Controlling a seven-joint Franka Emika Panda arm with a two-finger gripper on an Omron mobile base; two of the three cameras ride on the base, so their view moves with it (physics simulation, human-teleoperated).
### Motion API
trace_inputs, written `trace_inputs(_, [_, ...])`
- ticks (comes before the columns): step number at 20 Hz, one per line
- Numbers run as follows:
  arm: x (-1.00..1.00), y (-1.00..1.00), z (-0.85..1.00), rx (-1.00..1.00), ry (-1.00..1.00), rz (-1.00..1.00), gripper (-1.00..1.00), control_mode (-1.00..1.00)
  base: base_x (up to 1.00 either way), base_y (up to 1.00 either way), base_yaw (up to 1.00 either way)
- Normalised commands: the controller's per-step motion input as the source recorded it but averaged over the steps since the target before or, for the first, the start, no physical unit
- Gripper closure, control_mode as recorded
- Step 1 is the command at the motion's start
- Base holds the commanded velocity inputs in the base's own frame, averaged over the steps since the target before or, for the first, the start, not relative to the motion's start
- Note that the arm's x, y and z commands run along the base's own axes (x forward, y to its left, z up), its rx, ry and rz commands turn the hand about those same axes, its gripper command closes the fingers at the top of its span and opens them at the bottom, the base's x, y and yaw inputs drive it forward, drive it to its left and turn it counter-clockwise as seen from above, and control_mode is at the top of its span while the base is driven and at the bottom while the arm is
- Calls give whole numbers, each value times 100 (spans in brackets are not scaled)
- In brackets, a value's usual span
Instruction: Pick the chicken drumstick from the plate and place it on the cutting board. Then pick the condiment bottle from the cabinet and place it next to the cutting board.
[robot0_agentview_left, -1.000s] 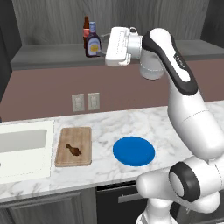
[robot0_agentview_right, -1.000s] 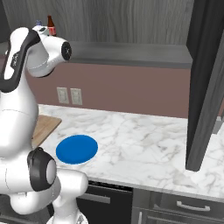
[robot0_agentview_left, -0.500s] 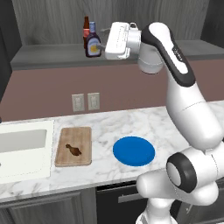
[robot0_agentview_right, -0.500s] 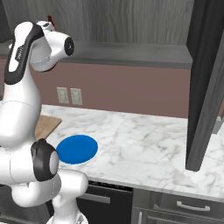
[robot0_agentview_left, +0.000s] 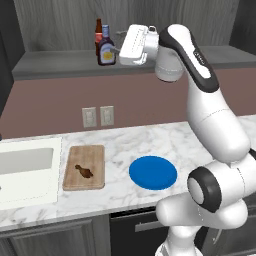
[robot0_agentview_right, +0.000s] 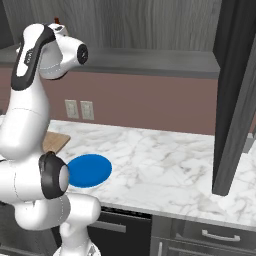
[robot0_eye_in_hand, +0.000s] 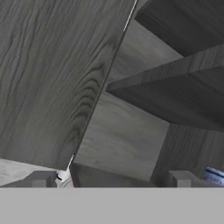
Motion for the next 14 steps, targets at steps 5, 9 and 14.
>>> trace_inputs(5, [27,-2,18,0,4,-4,-100,-100,0,0,0])
trace_inputs(9, [18,0,23,0,4,-4,-100,-100,0,0,0])
trace_inputs(14, [13,0,10,0,1,-2,-100,-100,0,0,0])
